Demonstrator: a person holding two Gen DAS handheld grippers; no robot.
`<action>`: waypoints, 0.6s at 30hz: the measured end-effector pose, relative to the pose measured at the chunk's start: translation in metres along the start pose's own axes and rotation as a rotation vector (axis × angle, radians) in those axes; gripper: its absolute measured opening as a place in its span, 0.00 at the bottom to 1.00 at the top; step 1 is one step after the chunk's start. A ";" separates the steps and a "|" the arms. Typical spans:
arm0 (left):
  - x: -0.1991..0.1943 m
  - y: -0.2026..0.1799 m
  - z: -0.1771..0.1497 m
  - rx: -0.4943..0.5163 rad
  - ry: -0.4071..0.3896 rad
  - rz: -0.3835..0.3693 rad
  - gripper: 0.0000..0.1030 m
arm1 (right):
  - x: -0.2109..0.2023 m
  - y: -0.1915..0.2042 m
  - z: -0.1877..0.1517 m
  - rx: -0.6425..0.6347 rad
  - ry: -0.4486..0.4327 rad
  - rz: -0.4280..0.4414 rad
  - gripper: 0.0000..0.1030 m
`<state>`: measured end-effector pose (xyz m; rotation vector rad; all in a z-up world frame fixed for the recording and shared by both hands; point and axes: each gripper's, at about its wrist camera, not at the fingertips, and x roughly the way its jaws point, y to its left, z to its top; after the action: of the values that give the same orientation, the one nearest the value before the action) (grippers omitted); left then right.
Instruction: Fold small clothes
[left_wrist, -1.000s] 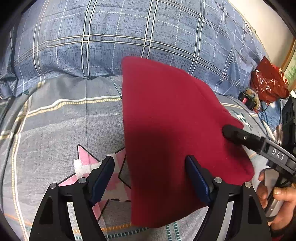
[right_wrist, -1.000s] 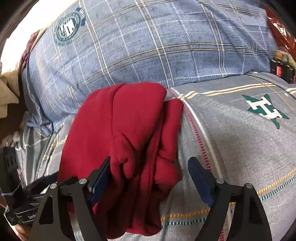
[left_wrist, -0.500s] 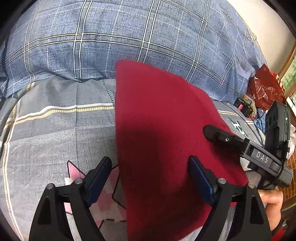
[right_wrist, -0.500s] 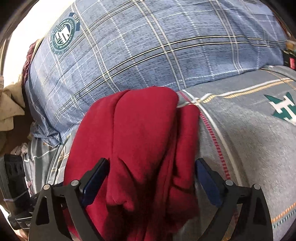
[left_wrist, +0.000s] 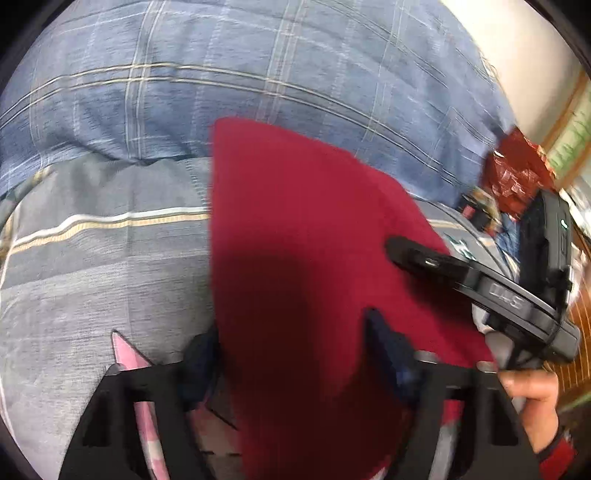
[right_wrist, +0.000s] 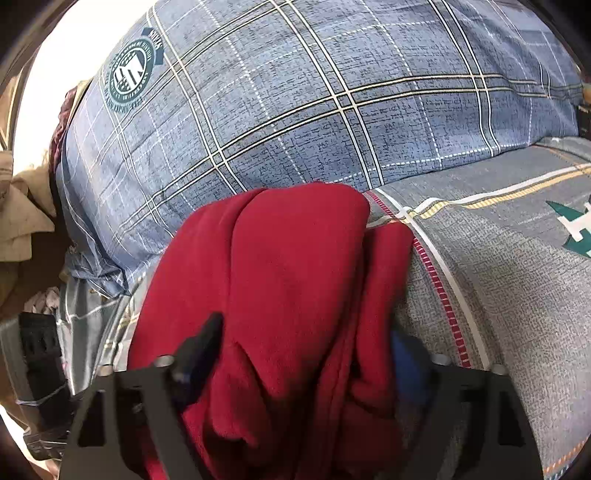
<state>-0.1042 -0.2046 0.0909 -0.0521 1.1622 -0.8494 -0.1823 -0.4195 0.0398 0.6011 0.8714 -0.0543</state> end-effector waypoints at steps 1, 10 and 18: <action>-0.001 -0.003 -0.001 0.013 -0.006 0.012 0.61 | -0.001 0.003 0.000 -0.010 -0.001 -0.002 0.67; -0.043 -0.016 -0.008 0.051 -0.049 0.045 0.42 | -0.019 0.025 -0.002 -0.049 -0.048 -0.003 0.55; -0.115 -0.001 -0.031 0.054 -0.088 0.082 0.42 | -0.051 0.071 -0.020 -0.100 -0.069 0.086 0.54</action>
<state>-0.1448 -0.1236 0.1678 0.0029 1.0518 -0.7978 -0.2090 -0.3599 0.1009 0.5392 0.7756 0.0456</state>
